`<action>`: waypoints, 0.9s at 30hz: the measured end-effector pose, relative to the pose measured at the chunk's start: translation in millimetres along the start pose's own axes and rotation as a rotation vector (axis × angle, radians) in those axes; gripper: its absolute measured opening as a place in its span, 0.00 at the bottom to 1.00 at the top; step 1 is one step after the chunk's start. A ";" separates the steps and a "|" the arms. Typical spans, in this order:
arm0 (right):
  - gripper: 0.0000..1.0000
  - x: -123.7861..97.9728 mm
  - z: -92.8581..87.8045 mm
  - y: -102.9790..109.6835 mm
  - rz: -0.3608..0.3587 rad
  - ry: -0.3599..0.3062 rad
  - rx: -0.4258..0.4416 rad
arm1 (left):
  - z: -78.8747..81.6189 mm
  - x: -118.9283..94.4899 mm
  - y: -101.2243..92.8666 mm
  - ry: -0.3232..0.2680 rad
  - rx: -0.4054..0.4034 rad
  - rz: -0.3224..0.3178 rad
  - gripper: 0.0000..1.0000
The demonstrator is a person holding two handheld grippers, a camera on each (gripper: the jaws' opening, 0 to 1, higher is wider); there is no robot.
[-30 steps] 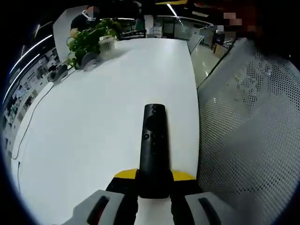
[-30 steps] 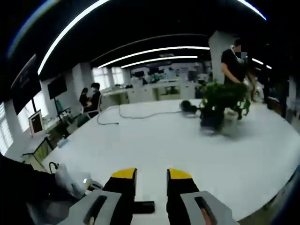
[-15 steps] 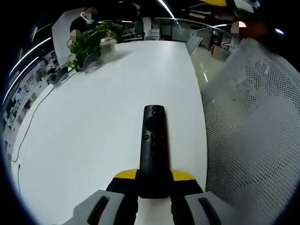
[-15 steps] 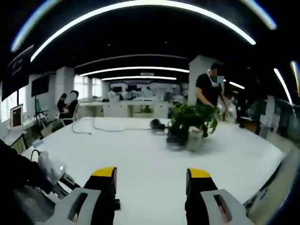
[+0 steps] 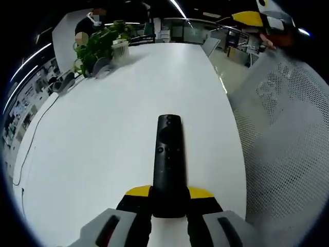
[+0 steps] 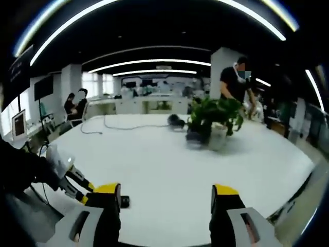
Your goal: Press the specified remote control buttons in sequence, fully releasing each button before pressing the next.
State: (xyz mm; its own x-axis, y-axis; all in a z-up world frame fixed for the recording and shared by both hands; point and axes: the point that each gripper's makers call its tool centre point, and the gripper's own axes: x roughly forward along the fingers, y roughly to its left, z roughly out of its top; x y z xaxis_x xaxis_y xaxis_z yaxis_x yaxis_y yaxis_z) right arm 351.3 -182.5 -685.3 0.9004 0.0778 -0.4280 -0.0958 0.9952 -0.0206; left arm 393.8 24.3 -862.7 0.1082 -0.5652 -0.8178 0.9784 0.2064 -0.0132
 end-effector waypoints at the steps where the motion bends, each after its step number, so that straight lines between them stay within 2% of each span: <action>1: 0.68 1.1 -2.1 -0.7 -0.005 0.013 -0.004 | -0.3 1.3 0.1 0.004 0.010 -0.007 0.24; 4: 0.65 1.7 -6.0 -2.4 -0.023 0.033 -0.046 | 0.4 0.9 3.8 0.026 0.037 -0.021 0.25; 11: 0.63 3.6 -10.8 -1.3 -0.019 0.062 -0.078 | -0.5 1.8 17.5 0.058 0.071 -0.043 0.24; 17: 0.60 3.1 -11.8 -3.8 -0.026 0.069 -0.071 | 0.4 2.6 37.8 0.067 0.067 -0.039 0.24; 20: 0.59 2.7 -11.5 -4.0 -0.028 0.069 -0.068 | 0.6 3.4 54.5 0.077 0.069 -0.040 0.24; 27: 0.57 3.7 -13.4 -4.1 -0.026 0.081 -0.071 | 0.1 3.6 82.9 0.131 0.066 -0.037 0.24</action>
State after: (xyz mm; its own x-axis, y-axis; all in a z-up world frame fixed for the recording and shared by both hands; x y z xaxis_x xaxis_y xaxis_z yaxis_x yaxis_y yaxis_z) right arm 349.3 -187.1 -699.0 0.8662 0.0436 -0.4977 -0.1047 0.9899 -0.0955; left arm 475.3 39.3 -866.8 0.0525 -0.4615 -0.8856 0.9912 0.1322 -0.0102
